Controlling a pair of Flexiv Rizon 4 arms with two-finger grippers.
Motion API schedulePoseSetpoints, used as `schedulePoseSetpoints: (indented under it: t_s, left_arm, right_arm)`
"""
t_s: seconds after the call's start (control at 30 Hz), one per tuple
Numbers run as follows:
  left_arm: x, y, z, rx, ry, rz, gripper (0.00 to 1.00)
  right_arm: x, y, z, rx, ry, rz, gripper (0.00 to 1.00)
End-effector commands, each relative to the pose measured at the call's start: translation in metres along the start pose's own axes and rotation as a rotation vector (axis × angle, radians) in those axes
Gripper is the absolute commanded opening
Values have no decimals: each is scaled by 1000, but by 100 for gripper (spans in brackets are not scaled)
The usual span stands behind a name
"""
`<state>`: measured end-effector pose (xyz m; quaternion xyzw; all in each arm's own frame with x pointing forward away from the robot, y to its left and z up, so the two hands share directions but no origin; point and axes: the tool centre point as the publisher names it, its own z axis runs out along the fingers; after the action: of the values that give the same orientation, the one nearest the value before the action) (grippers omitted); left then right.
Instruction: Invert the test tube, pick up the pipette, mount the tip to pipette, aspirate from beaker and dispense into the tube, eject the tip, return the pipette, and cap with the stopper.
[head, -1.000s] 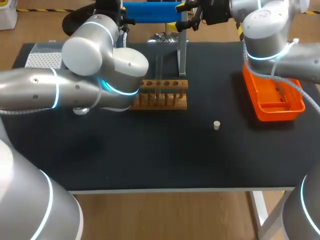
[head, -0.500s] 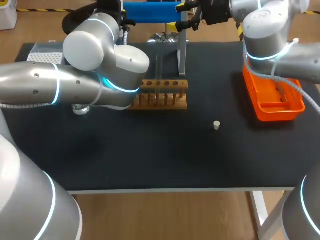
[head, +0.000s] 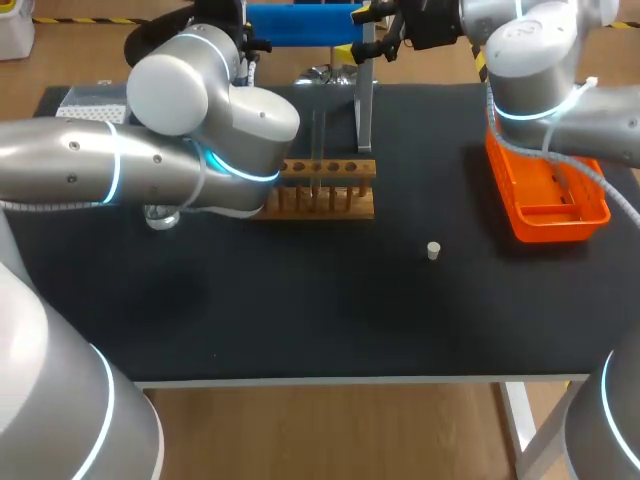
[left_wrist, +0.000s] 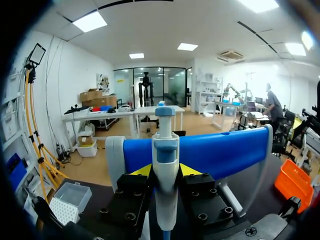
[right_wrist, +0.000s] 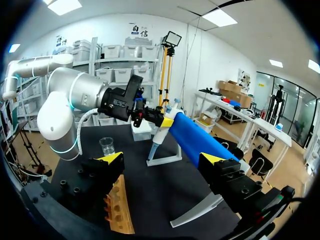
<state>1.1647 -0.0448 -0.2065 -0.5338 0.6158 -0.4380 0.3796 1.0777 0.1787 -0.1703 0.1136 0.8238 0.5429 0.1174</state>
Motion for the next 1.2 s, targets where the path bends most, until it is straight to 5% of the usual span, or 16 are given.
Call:
schedulePoseSetpoints:
  t_s: [0.03, 0.1, 0.13, 0.5, 0.77, 0.87, 0.97, 1.2]
  left_arm:
    - [1, -2, 1, -14, -2, -2, 0]
    - [1, -1, 1, -18, -1, -6, 46]
    - [2, -1, 1, -23, 0, -6, 100]
    - [8, -18, -12, 2, 7, 7, 100]
    - [7, -51, -36, 63, -14, 27, 100]
    - [7, -63, -50, 7, 17, 92, 100]
    - [8, -67, -69, 0, 182, 123, 100]
    - [16, -75, -125, 153, 731, 207, 100]
  right_arm:
    - [-1, 0, -1, 3, 3, 0, 100]
    - [-1, 0, -1, 3, 3, 0, 100]
    - [-1, 0, -1, 3, 3, 0, 100]
    - [-1, 0, -1, 3, 3, 0, 100]
    - [-1, 0, -1, 3, 3, 0, 100]
    - [-1, 0, -1, 3, 3, 0, 100]
    - [-1, 0, -1, 3, 3, 0, 100]
    - [-1, 0, -1, 3, 3, 0, 100]
